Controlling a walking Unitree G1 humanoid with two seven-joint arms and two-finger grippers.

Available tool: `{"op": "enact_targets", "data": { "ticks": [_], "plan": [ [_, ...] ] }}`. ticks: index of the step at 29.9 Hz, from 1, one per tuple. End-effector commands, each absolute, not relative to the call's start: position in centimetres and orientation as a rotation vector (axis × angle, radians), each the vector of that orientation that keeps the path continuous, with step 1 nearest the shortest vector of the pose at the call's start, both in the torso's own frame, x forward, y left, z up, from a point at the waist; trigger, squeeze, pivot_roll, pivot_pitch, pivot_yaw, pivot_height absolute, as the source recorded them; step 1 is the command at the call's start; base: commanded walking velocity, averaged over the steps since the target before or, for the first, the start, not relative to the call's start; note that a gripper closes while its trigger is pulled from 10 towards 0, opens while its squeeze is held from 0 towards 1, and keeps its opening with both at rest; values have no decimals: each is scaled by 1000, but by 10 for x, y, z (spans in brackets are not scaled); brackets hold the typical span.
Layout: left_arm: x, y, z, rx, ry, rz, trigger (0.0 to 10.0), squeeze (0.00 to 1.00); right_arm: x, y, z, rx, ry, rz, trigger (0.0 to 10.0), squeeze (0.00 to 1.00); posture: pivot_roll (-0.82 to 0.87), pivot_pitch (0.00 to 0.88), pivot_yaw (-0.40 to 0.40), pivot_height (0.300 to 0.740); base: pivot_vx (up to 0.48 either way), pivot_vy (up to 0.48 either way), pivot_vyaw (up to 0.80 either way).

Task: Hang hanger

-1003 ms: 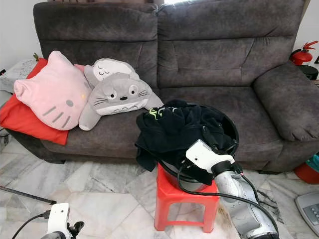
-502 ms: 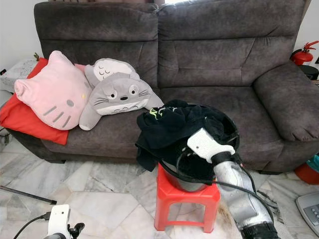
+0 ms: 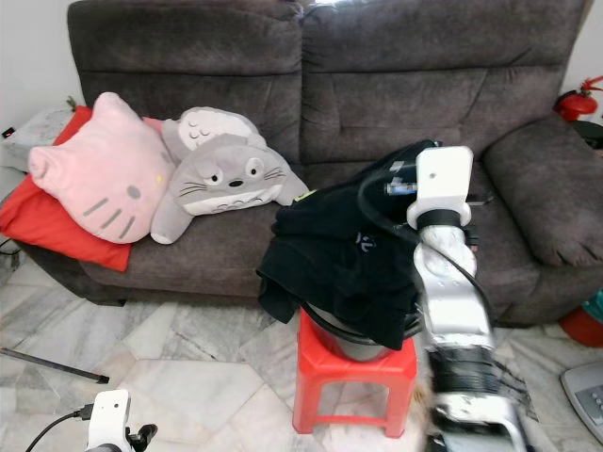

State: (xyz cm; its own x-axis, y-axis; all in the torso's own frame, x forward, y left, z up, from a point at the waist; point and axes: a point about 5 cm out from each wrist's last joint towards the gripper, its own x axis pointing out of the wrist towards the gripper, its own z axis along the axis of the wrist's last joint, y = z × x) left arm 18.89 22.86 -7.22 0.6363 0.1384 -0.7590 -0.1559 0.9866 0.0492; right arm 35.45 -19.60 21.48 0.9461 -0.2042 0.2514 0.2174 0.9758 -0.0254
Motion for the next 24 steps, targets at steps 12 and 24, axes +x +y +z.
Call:
{"op": "enact_targets", "data": {
  "ticks": [12, 24],
  "plan": [
    [188, 233, -72, -25, 879, 188, 10000, 0, 358, -218, 396, -98, -786, -226, 10000, 0, -206, 0, 99, 740, 0, 0, 0],
    [190, 235, -71, -19, 877, 184, 10000, 0, 282, -164, 478, -31, -1247, 131, 10000, 0, -228, 0, 120, 740, 0, 0, 0]
  ]
}}
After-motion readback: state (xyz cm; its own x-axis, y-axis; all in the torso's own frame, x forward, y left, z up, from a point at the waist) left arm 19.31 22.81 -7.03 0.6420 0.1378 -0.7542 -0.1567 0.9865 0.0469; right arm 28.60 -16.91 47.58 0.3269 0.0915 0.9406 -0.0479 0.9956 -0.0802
